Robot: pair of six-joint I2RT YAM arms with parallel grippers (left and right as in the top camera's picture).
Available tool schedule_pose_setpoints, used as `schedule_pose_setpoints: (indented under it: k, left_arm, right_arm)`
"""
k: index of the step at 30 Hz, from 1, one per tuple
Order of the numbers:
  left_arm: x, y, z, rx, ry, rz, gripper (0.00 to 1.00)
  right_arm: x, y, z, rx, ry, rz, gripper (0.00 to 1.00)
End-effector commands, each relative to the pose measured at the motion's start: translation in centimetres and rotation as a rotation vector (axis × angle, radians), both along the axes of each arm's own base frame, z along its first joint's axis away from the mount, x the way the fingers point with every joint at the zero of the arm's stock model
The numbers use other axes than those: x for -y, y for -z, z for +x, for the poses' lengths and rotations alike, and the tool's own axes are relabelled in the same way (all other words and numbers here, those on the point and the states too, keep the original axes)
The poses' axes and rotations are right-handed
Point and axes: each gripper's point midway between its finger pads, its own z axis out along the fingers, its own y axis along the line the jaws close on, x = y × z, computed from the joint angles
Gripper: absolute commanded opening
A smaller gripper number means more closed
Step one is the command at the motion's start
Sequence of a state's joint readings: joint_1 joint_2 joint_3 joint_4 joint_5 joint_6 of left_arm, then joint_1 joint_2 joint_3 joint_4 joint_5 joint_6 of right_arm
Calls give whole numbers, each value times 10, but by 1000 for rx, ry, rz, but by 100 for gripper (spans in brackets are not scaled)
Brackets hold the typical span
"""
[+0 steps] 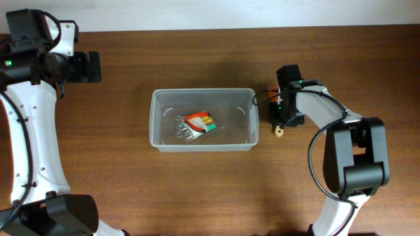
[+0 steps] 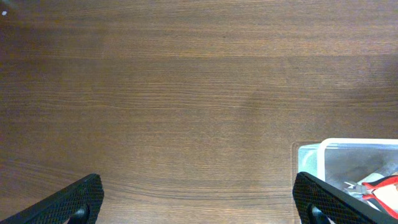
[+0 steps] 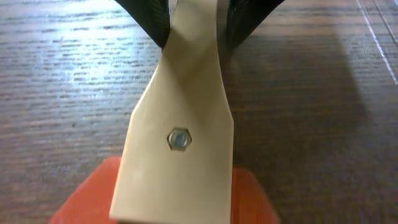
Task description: Pack container
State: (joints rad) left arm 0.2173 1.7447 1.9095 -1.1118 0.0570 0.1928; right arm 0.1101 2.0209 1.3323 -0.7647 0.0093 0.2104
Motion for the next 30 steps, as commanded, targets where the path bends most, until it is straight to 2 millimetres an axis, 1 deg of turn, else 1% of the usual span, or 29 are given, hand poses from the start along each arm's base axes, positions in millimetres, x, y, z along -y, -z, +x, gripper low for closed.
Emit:
schedule_pose_setpoints:
  k: [1, 3, 8, 11, 17, 27, 29, 30]
  left_arm:
    - [4, -3, 0, 10, 5, -19, 99]
    - [4, -3, 0, 10, 5, -19, 99]
    - [4, -3, 0, 10, 5, -19, 99]
    - [4, -3, 0, 10, 5, -19, 99]
    - [4, -3, 0, 9, 5, -19, 99]
    - [4, -3, 0, 9, 5, -19, 99]
    - [4, -3, 0, 10, 5, -19, 99]
    - [4, -3, 0, 10, 5, -19, 99]
  right_arm:
    - [5, 23, -8, -51, 12, -15, 31]
    - [5, 23, -7, -44, 12, -15, 34]
    - [5, 23, -6, -42, 12, -15, 33]
    - [5, 23, -9, -52, 13, -16, 24]
    - [6, 23, -11, -62, 13, -17, 14]
    - [6, 23, -12, -67, 13, -17, 13]
    - [6, 23, -12, -67, 13, -17, 10]
    - [6, 23, -12, -67, 13, -17, 6]
